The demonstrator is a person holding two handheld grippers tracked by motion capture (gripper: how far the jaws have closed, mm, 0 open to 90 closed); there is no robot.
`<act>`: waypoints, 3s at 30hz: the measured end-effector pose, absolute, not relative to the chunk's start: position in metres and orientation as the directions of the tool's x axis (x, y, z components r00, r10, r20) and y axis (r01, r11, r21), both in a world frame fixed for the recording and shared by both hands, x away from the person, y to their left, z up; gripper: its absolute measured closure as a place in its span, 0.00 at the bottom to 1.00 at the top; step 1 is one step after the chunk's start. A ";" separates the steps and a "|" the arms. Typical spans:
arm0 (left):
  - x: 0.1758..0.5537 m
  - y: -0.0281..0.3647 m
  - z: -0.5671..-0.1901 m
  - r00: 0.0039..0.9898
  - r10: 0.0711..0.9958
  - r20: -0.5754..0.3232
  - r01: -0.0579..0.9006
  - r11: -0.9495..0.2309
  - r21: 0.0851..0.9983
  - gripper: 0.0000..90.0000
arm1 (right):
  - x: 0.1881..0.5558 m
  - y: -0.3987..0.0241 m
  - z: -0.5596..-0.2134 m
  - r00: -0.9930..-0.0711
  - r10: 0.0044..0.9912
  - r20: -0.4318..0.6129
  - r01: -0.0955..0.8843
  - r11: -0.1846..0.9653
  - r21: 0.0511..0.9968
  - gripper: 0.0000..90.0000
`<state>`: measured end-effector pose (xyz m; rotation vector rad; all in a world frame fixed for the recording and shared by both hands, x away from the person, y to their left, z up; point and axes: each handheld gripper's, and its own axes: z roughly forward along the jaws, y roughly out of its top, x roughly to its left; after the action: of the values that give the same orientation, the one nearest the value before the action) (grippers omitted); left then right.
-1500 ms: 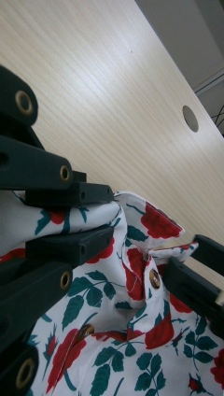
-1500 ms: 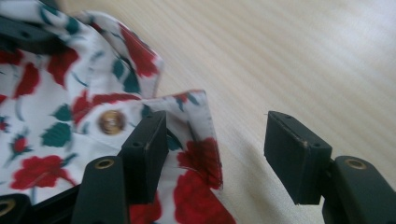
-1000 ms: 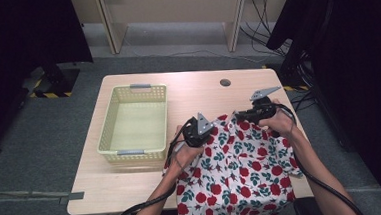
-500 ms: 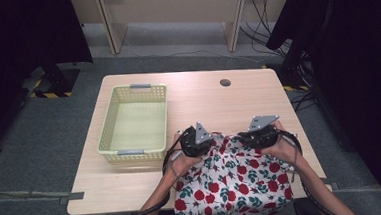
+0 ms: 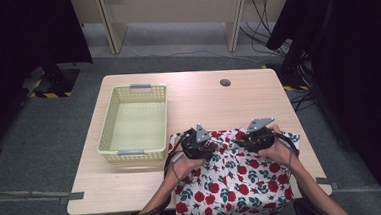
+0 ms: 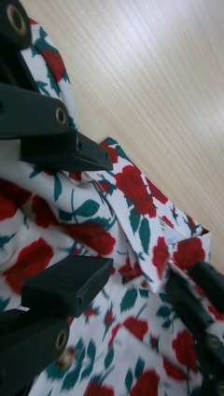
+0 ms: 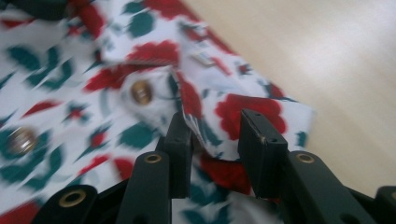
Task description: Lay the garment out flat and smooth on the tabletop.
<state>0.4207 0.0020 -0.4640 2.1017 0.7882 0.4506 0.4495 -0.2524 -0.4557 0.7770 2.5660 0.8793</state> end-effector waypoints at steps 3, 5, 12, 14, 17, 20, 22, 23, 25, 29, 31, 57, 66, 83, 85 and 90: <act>0.438 0.001 -0.466 0.702 0.712 0.026 0.435 -0.457 0.776 0.51 | 0.471 -0.250 -0.454 -0.784 0.610 -0.116 0.421 0.660 0.622 0.68; 0.450 0.000 -0.468 0.676 0.736 0.030 0.458 -0.452 0.765 0.51 | 0.485 -0.248 -0.455 -0.769 0.626 -0.128 0.436 0.660 0.612 0.66; 0.477 0.003 -0.470 0.595 0.801 0.065 0.494 -0.428 0.757 0.47 | 0.513 -0.256 -0.450 -0.654 0.744 -0.133 0.502 0.559 0.660 0.46; 0.474 0.003 -0.468 0.596 0.801 0.055 0.487 -0.415 0.769 0.46 | 0.508 -0.263 -0.442 -0.643 0.758 -0.110 0.507 0.530 0.680 0.42; 0.466 0.002 -0.465 0.618 0.785 0.053 0.474 -0.425 0.772 0.45 | 0.494 -0.274 -0.433 -0.635 0.768 -0.080 0.508 0.493 0.707 0.39; 0.454 0.002 -0.462 0.641 0.767 0.021 0.480 -0.422 0.769 0.42 | 0.480 -0.283 -0.433 -0.633 0.773 -0.051 0.520 0.473 0.711 0.38; 0.446 0.001 -0.461 0.658 0.753 0.016 0.475 -0.432 0.767 0.40 | 0.470 -0.287 -0.438 -0.635 0.772 -0.029 0.529 0.462 0.711 0.37; 0.442 0.002 -0.461 0.668 0.744 0.003 0.478 -0.433 0.764 0.39 | 0.466 -0.289 -0.441 -0.634 0.773 -0.018 0.537 0.457 0.709 0.37; 0.432 0.004 -0.462 0.694 0.719 -0.028 0.484 -0.439 0.757 0.37 | 0.456 -0.292 -0.447 -0.641 0.768 -0.011 0.547 0.466 0.695 0.36; 0.416 0.008 -0.463 0.713 0.700 -0.046 0.487 -0.446 0.751 0.35 | 0.435 -0.296 -0.460 -0.645 0.764 -0.002 0.565 0.479 0.672 0.34; 0.409 0.009 -0.465 0.718 0.695 -0.044 0.486 -0.455 0.746 0.35 | 0.425 -0.300 -0.467 -0.642 0.767 -0.009 0.574 0.488 0.657 0.34; 0.444 -0.035 -0.476 0.701 0.713 -0.021 0.503 -0.473 0.724 0.31 | 0.474 -0.371 -0.468 -0.559 0.829 -0.001 0.620 0.419 0.663 0.29; 0.442 -0.024 -0.478 0.707 0.707 -0.023 0.494 -0.471 0.731 0.30 | 0.497 -0.363 -0.468 -0.554 0.833 -0.001 0.626 0.417 0.659 0.25; 0.393 0.014 -0.471 0.724 0.689 -0.033 0.479 -0.469 0.742 0.24 | 0.441 -0.318 -0.453 -0.595 0.803 0.033 0.607 0.423 0.673 0.22; 0.388 0.017 -0.474 0.726 0.688 -0.021 0.476 -0.479 0.738 0.23 | 0.430 -0.314 -0.457 -0.600 0.799 0.023 0.605 0.435 0.666 0.22; 0.379 0.026 -0.476 0.724 0.690 -0.015 0.474 -0.480 0.738 0.23 | 0.407 -0.311 -0.471 -0.633 0.774 0.023 0.587 0.461 0.666 0.18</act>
<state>0.3786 0.0259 -0.4757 2.1692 0.8770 0.3666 0.4073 -0.3113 -0.4714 1.1645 2.4301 0.9416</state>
